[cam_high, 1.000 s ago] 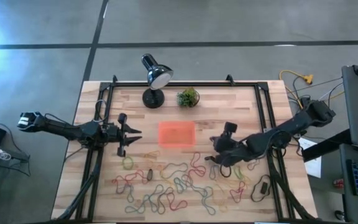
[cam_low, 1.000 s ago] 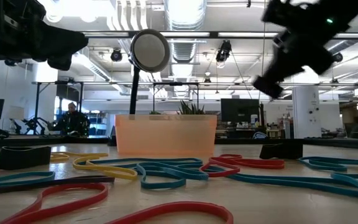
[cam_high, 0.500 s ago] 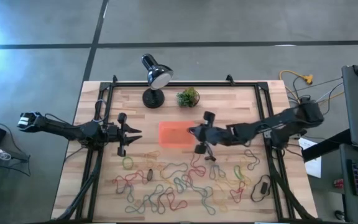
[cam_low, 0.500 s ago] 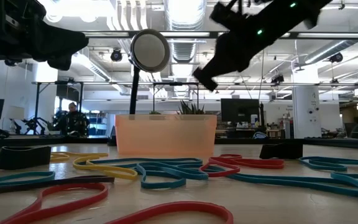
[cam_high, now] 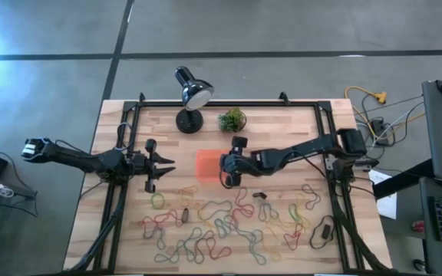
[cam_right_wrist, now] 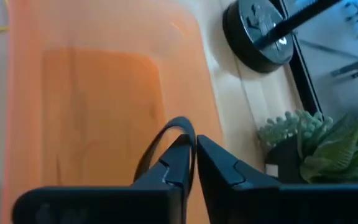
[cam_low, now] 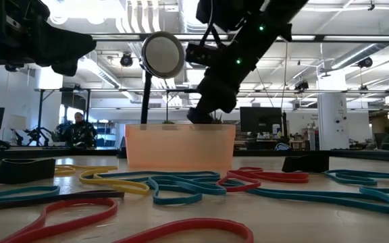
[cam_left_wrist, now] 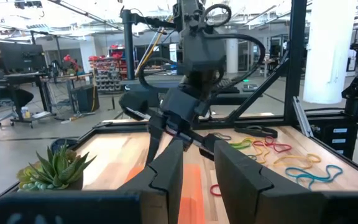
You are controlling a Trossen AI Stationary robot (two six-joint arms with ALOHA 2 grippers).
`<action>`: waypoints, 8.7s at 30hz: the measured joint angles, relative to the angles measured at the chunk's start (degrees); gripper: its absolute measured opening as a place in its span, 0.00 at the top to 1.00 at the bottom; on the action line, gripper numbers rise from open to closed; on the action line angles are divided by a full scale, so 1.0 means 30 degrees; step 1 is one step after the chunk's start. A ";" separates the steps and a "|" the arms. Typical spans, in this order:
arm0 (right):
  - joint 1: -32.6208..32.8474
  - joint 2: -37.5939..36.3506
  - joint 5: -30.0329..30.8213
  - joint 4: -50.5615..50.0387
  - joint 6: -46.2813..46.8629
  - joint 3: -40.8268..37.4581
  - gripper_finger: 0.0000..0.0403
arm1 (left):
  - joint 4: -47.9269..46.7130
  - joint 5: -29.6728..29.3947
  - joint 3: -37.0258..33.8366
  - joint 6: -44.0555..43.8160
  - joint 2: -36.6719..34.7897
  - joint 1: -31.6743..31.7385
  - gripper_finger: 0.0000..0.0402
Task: Pick and place rubber bands into bin
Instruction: Put the black rubberband into the orange bin
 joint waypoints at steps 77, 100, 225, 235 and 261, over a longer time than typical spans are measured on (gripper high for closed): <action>0.6851 -1.5496 -0.3922 -0.5993 0.9143 -1.0426 0.84 | -1.6739 0.4670 1.4132 -0.5653 1.9757 -0.4226 0.81; 0.6851 -1.5387 -0.3922 -0.5348 0.9266 -1.0462 0.85 | -1.8122 0.5717 1.4171 -0.5539 1.9727 -0.4255 0.81; 0.6844 -1.3478 -0.4526 0.4937 0.7613 -1.4644 0.86 | -1.2657 -0.8655 1.7379 0.2980 1.9541 -0.0873 0.80; 0.6837 -0.8350 -0.4330 0.6332 0.7581 -1.4076 0.86 | -1.2679 -0.8670 1.7245 0.2951 1.9541 -0.0903 0.80; 0.6786 -0.7738 -0.3157 0.5571 0.7008 -1.3209 0.86 | -1.2546 -0.8655 1.6735 0.1931 1.9533 -0.0925 0.80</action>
